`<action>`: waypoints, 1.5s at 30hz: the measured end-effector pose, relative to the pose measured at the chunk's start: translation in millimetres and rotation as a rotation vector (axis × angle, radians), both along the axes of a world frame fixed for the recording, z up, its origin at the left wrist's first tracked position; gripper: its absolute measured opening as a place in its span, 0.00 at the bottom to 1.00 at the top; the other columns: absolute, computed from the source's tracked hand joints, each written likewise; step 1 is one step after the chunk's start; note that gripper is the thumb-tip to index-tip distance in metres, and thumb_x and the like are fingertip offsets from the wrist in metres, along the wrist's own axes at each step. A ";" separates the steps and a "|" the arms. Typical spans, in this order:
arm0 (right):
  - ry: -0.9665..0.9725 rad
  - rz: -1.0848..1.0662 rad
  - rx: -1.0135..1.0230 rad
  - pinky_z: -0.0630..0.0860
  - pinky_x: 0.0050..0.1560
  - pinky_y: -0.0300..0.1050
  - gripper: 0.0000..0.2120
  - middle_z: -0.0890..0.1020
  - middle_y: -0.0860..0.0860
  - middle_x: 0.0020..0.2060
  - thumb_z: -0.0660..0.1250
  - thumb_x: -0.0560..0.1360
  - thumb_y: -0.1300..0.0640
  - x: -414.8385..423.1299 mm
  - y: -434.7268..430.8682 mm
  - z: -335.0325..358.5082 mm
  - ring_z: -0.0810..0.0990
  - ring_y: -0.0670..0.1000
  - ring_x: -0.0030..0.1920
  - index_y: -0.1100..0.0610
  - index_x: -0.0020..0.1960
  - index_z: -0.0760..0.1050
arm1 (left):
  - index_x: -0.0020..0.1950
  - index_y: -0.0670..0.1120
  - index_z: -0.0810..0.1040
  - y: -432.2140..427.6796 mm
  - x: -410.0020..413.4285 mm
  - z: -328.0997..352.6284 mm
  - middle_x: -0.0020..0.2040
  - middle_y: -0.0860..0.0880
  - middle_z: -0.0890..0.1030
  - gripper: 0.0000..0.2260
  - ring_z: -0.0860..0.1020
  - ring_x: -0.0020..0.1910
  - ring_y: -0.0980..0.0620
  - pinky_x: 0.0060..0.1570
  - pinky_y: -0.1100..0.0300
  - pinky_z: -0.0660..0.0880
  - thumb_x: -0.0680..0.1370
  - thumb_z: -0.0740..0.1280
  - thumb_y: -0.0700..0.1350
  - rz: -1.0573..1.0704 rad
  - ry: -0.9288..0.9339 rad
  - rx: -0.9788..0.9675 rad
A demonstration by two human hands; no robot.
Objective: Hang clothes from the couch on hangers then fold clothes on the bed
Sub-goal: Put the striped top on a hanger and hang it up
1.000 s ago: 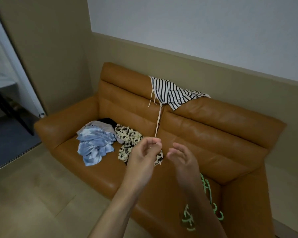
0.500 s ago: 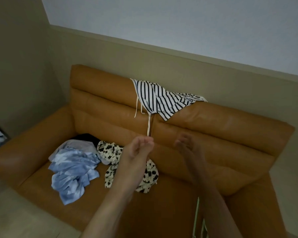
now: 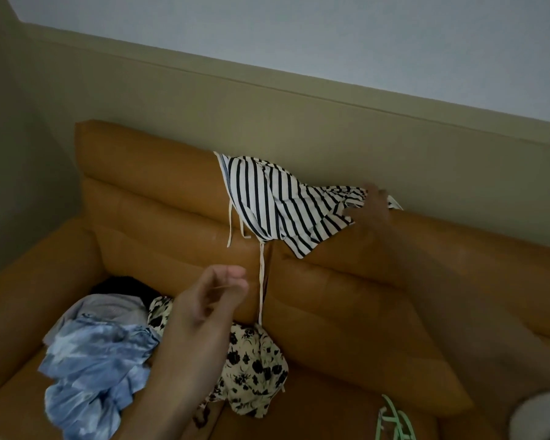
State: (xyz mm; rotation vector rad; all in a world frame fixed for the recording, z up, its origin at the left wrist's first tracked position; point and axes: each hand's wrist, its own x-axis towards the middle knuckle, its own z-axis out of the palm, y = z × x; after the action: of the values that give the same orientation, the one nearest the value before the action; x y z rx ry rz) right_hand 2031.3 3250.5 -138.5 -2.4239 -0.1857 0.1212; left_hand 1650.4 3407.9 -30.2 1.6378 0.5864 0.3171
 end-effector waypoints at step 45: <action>0.111 0.329 0.503 0.82 0.57 0.52 0.18 0.86 0.49 0.54 0.75 0.76 0.54 -259.1 -22.4 165.8 0.85 0.48 0.54 0.52 0.64 0.77 | 0.48 0.44 0.81 -25.7 102.0 42.1 0.39 0.46 0.83 0.15 0.81 0.41 0.46 0.44 0.51 0.78 0.83 0.64 0.54 -0.348 -0.208 -0.142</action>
State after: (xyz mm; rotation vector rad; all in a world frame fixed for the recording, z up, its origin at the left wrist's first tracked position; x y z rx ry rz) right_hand 1772.2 3228.1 27.3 -1.8661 -0.5006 0.3162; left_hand 1752.4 3382.2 11.9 1.5146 0.1573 0.1814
